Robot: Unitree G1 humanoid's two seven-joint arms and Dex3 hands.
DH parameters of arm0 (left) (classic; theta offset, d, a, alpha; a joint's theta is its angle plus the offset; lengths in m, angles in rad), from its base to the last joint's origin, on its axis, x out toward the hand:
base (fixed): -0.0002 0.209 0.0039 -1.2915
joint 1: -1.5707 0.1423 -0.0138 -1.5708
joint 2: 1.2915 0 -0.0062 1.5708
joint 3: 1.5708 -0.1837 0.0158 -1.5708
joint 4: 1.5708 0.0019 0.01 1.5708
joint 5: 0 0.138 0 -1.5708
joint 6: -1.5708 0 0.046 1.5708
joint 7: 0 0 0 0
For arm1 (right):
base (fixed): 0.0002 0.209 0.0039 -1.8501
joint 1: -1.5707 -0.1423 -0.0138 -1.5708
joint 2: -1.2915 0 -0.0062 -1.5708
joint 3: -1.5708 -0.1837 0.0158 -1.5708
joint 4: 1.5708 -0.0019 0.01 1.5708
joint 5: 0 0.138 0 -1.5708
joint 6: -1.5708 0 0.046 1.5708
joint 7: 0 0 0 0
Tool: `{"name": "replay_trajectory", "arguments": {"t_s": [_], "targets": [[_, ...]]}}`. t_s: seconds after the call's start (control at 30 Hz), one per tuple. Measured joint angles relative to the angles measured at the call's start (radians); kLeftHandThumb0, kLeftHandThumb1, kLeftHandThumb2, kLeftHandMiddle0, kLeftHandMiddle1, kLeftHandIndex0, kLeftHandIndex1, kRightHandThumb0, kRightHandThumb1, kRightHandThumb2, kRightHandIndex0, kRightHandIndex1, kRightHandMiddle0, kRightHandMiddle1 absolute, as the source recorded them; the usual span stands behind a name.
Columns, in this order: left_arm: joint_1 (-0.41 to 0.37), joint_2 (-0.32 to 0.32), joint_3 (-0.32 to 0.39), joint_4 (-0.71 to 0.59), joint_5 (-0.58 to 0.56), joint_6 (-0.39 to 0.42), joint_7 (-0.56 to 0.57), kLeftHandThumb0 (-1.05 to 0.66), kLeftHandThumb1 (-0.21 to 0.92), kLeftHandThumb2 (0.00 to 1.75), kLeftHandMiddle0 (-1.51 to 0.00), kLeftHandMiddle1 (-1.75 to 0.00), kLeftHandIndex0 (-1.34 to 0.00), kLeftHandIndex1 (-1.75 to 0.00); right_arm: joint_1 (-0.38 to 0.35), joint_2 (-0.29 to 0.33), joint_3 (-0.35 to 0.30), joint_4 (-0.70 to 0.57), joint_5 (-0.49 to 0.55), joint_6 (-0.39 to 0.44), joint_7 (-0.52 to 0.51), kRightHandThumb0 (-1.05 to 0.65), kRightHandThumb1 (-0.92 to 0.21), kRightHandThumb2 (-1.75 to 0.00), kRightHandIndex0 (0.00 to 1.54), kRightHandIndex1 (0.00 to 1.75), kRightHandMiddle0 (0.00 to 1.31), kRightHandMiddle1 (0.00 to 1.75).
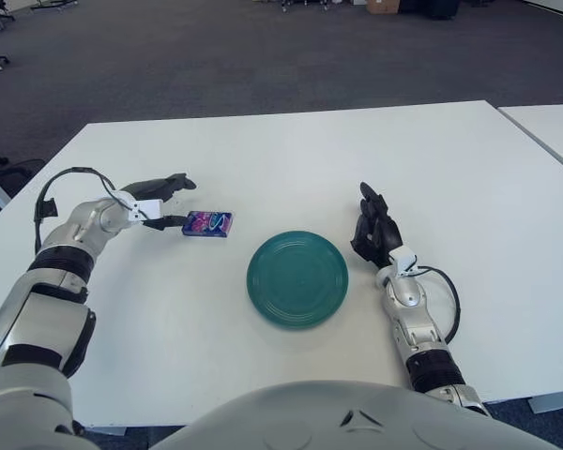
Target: Put the gum into the plate.
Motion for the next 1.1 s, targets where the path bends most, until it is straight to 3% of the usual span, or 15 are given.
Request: {"name": "replay_trajectory", "arguments": {"t_s": [0.8,1.1], "targets": [[-0.022,-0.099,-0.014,0.056,-0.051,-0.016,-0.13,-1.05,0.92,0.36,-0.09,-0.02,0.0,-0.67,-0.035,-0.009,-0.004,0.045,0.009,0.003,0.013,-0.7,-0.92,-0.96,0.03,0.01,0.0,0.22],[-0.023,-0.123,-0.03,0.056,-0.058,0.006,-0.13,-1.05,0.92,0.34,-0.12,-0.02,0.0,-0.74,-0.042,-0.011,-0.01,0.058,0.013,0.001,0.02,-0.7,-0.92,-0.95,0.03,0.0,0.0,0.2]]}}
